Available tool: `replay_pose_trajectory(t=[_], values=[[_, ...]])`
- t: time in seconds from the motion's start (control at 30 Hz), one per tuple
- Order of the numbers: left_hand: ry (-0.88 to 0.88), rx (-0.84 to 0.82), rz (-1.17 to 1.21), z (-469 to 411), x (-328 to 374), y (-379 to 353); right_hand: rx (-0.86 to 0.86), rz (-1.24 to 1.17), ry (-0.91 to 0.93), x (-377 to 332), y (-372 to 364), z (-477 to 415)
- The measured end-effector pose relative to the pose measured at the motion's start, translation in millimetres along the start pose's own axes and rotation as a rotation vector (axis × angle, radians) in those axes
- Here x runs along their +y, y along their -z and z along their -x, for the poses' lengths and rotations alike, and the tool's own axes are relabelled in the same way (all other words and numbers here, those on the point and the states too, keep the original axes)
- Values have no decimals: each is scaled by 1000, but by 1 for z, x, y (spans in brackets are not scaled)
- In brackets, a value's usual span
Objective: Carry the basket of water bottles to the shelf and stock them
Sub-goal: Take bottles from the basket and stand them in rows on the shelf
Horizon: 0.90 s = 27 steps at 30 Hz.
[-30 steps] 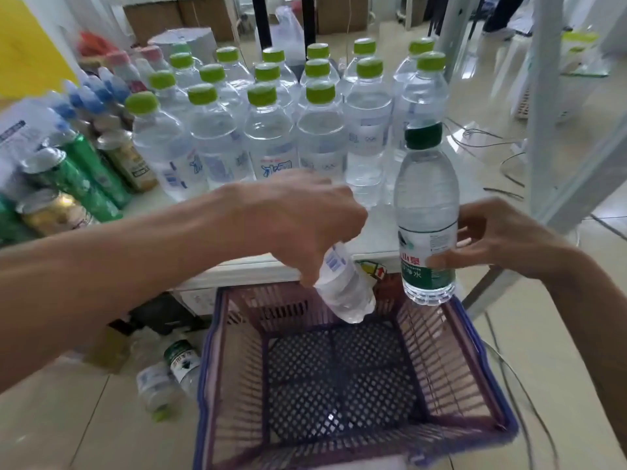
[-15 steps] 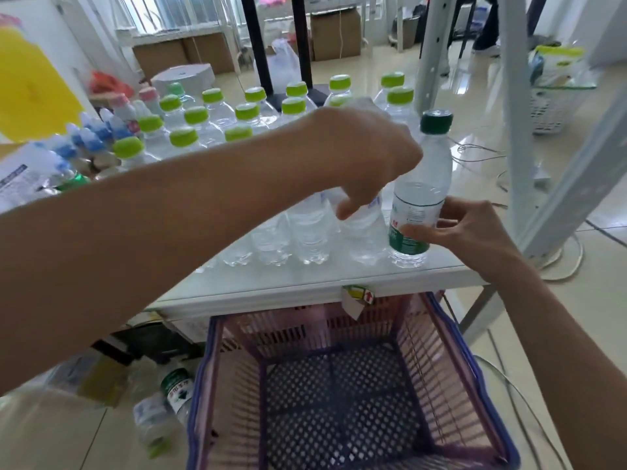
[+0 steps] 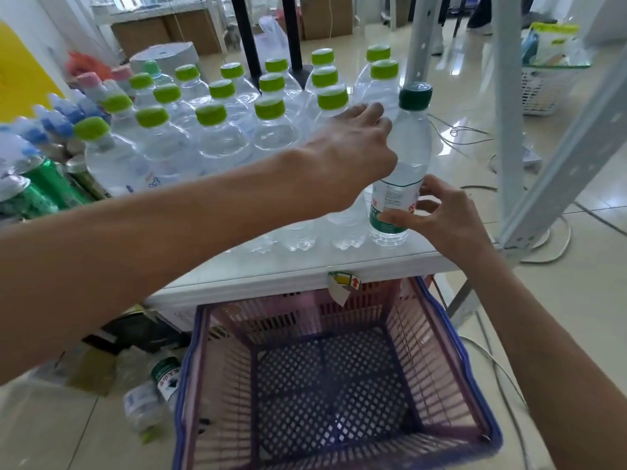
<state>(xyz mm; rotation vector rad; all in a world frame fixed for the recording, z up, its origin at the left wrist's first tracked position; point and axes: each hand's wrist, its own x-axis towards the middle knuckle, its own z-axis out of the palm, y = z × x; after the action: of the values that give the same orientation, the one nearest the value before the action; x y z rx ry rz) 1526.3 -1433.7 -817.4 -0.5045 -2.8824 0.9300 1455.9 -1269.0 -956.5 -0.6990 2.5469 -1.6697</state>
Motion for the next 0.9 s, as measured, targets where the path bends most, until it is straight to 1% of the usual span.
replay_pose_trajectory(t=[0.07,0.17,0.23,0.3,0.4,0.47,0.6,0.8,0.87,0.9], values=[[17,43,-63,9,5,-10,17,24,2,-1,-3,1],[31,151,-155,20,11,-25,37,10,3,3,-7,3],[55,220,-151,26,12,-31,44,-9,-1,1,-10,5],[85,287,-59,30,12,-35,65,-16,-7,1,-14,8],[93,433,156,33,16,-38,86,-38,-38,0,-21,11],[79,485,204,34,19,-42,94,-52,-55,-2,-24,12],[98,539,300,38,28,-50,106,-62,-67,-5,-27,14],[133,651,514,56,56,-75,108,-53,-68,-5,-31,16],[147,622,619,64,69,-89,108,-59,-77,-6,-30,15],[170,579,674,66,76,-94,109,-62,-85,-6,-29,14]])
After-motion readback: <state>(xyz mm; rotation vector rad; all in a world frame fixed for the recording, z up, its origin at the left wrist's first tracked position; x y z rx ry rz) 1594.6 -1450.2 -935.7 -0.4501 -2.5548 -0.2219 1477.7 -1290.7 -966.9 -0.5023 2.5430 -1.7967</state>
